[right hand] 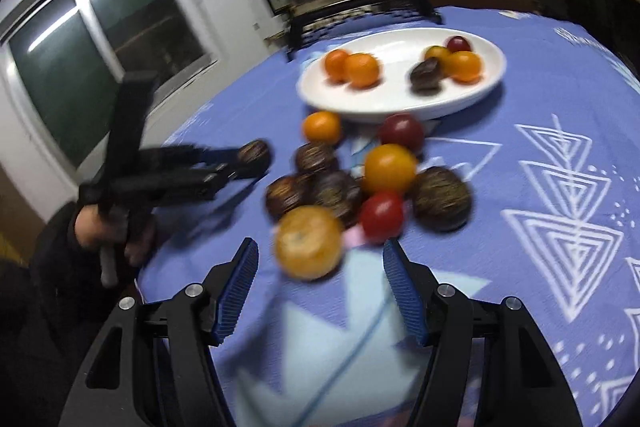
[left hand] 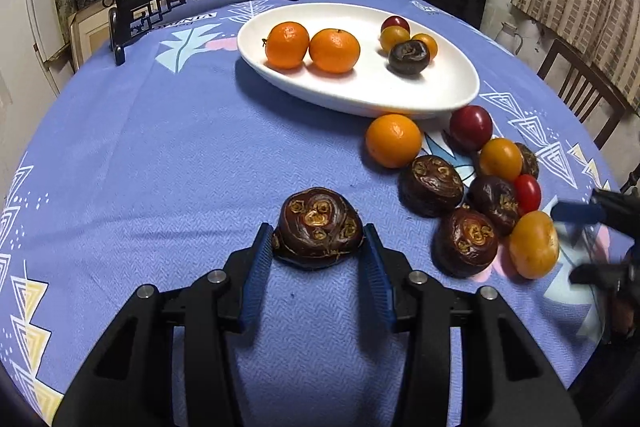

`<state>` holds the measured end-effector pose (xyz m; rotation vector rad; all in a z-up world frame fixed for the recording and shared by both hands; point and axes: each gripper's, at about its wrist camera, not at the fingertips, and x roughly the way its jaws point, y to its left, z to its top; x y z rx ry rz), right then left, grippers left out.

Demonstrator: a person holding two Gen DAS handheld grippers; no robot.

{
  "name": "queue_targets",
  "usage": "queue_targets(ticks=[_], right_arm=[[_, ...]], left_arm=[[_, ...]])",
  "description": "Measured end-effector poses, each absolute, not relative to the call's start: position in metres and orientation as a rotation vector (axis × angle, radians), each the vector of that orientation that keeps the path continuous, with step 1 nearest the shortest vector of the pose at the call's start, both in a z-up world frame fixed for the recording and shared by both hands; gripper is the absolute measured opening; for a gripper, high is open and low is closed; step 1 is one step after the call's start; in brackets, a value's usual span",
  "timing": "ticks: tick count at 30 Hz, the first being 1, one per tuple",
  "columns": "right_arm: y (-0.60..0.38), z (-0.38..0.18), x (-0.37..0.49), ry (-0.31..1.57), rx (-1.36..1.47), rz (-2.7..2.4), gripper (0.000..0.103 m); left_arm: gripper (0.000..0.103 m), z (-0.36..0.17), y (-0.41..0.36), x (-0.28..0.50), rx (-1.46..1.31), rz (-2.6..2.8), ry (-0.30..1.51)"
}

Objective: Organize fruits
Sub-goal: 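Grasp a dark brown patterned fruit with the left tool while the right tool grasps the pale tan fruit, then place both fruits on the white plate and open both tools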

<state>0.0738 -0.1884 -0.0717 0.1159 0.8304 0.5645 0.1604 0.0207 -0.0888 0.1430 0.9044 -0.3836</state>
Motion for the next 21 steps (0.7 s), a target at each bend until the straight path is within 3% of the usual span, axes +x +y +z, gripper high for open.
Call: queue_targets(ticks=[6,8,10,13,17,19,21], right_arm=[[-0.167,-0.075,0.083,0.854,0.045,0.508,0.064],[-0.162,-0.076,0.086,0.855,0.022,0.493,0.058],[-0.157,-0.081,0.086,0.859,-0.012,0.463,0.041],[-0.159,-0.082,0.088,0.854,0.008,0.469,0.040],[-0.162,-0.082,0.087,0.848,0.023,0.475,0.040],[-0.163,-0.082,0.086,0.842,0.033,0.484,0.040],[-0.165,-0.080,0.085,0.831,0.044,0.495,0.040]], left_arm=[[0.044,-0.089,0.020,0.160,0.149,-0.389,0.902],[0.045,-0.089,0.019,0.159,0.156,-0.386,0.902],[0.046,-0.090,0.017,0.158,0.167,-0.388,0.902],[0.052,-0.090,0.014,0.157,0.181,-0.396,0.906],[0.052,-0.090,0.013,0.158,0.194,-0.390,0.904],[0.044,-0.090,0.017,0.159,0.167,-0.384,0.900],[0.044,-0.089,0.021,0.160,0.144,-0.392,0.899]])
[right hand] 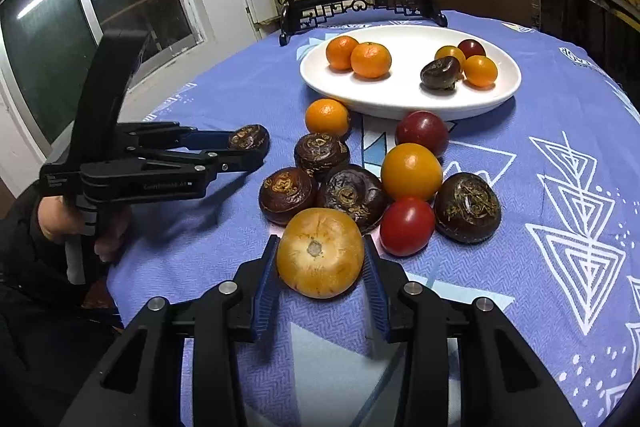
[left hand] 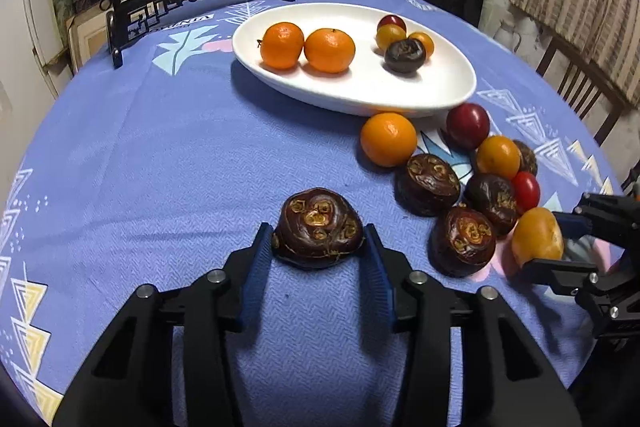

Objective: Organize fruits
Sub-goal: 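Place both fruits on the white plate and open both tools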

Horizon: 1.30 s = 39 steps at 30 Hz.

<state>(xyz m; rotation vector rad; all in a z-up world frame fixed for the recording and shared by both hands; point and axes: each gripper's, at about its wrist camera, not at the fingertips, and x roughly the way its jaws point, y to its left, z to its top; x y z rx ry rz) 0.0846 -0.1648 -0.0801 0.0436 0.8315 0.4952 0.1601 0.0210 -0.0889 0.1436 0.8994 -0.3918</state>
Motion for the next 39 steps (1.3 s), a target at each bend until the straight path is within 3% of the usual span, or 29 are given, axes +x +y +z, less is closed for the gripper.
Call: queue_targets(ticks=[12,25,39], right_arm=[[-0.182,-0.068,0.081,0.796,0.122,0.518,0.040],[-0.215,0.013,0.131,0.670,0.153,0.481,0.040],[-0.205,-0.011,0.269,0.703,0.148,0.397,0.041]], left_arm=[[0.044,-0.071,0.034,0.147,0.065,-0.413,0.791],[0.044,-0.006,-0.002,0.167,0.108,-0.525,0.659],[0.045,-0.052,-0.049,0.259,0.151,-0.542,0.822]])
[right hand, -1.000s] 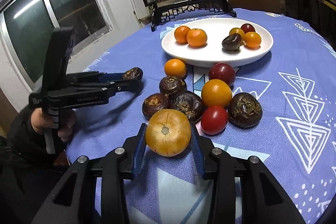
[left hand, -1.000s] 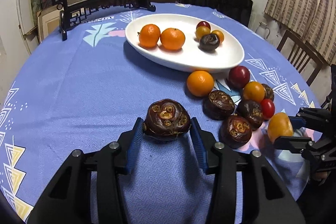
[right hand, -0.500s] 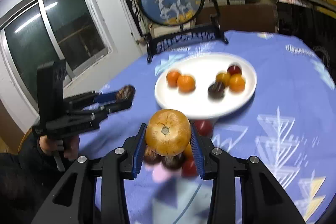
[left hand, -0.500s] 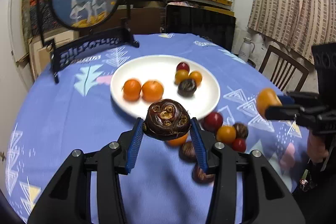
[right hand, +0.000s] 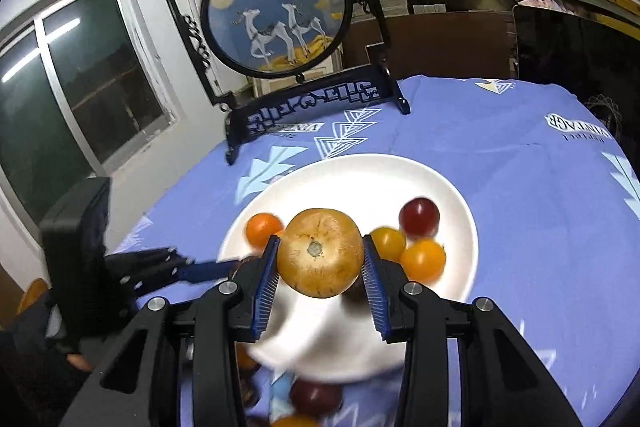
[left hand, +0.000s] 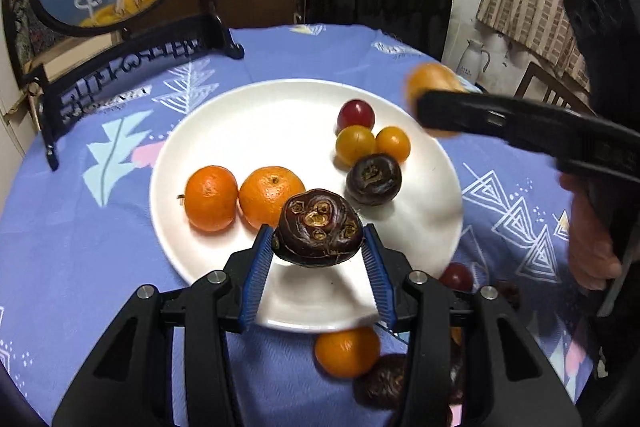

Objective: Organize fruits
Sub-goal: 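Place both fruits on the white plate and open both tools, then grasp another dark brown fruit with the left tool while the right tool reaches toward a dark brown fruit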

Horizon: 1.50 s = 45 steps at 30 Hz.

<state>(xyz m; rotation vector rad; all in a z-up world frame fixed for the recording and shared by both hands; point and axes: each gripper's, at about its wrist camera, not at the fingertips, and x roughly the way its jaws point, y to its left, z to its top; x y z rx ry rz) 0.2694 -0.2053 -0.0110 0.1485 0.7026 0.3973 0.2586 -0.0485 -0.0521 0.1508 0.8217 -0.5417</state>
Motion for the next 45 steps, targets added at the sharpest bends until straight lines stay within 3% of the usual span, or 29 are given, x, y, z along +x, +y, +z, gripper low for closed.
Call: queue_targets(ticks=[2,4,10,18,29,33,44,45], right_arm=[[-0.203,-0.017,0.282,0.705,0.142,0.380,0.042],[-0.200,-0.023,0.292,0.698,0.134,0.362,0.050],[-0.225,-0.024,0.275,0.661,0.187,0.348,0.051],[-0.283,-0.038,0.236,0.666,0.379,0.312,0.056],[-0.289,-0.043,0.199,0.658,0.387,0.299,0.056],[-0.294,-0.045,0.187,0.649,0.402,0.293,0.056],[-0.295,-0.053,0.167,0.661,0.394,0.307,0.056],[-0.294,-0.054,0.166,0.665,0.392,0.309,0.056]], left_arm=[[0.053,-0.053,-0.047,0.261,0.146,-0.537,0.810],[0.069,-0.053,-0.044,0.263,0.130,-0.526,0.796],[0.070,-0.049,-0.031,0.251,0.115,-0.529,0.769],[0.071,-0.048,-0.020,0.209,0.127,-0.576,0.773],[0.070,-0.064,-0.027,0.131,0.249,-0.646,0.839],[0.057,-0.073,-0.033,0.122,0.268,-0.642,0.870],[0.057,-0.088,-0.050,0.131,0.297,-0.596,0.900],[0.053,-0.090,-0.052,0.132,0.299,-0.596,0.908]])
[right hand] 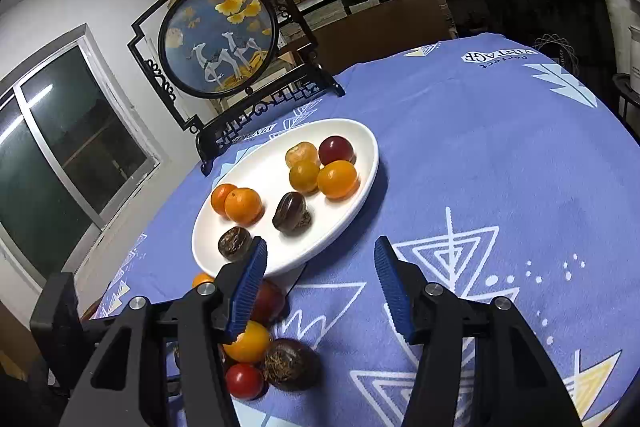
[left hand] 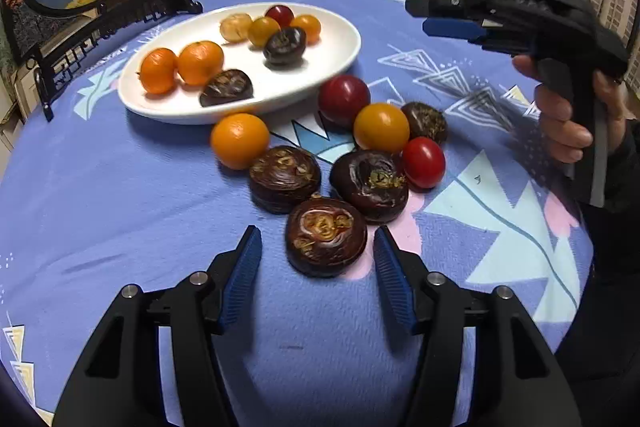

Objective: Organize fruits
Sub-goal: 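Grasp another dark brown fruit with the left tool while the right tool reaches toward a dark brown fruit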

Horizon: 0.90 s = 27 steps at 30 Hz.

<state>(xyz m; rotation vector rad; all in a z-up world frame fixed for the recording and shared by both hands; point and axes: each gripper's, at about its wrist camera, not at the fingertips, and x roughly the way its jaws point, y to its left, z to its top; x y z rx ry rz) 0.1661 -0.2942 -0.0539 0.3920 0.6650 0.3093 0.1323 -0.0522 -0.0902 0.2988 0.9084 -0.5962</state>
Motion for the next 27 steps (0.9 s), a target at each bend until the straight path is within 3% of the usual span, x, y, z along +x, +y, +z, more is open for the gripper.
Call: queue_targets(ticks=[1,2,25,27], right_arm=[[-0.293,-0.055,0.166,0.673,0.388,0.314,0.056],[-0.292,-0.056,0.165,0.679,0.383,0.318,0.056],[-0.232,-0.084,0.145,0.943,0.126,0.369,0.055],[-0.231,-0.085,0.146,0.948,0.124,0.374,0.048]], left_arm=[[0.042,-0.091,-0.054,0.133,0.298,-0.594,0.896],[0.040,-0.091,-0.054,0.132,0.290,-0.608,0.894],[0.039,-0.075,-0.006,0.123,0.136,-0.576,0.819],[0.039,-0.075,-0.003,0.124,0.131,-0.570,0.819]])
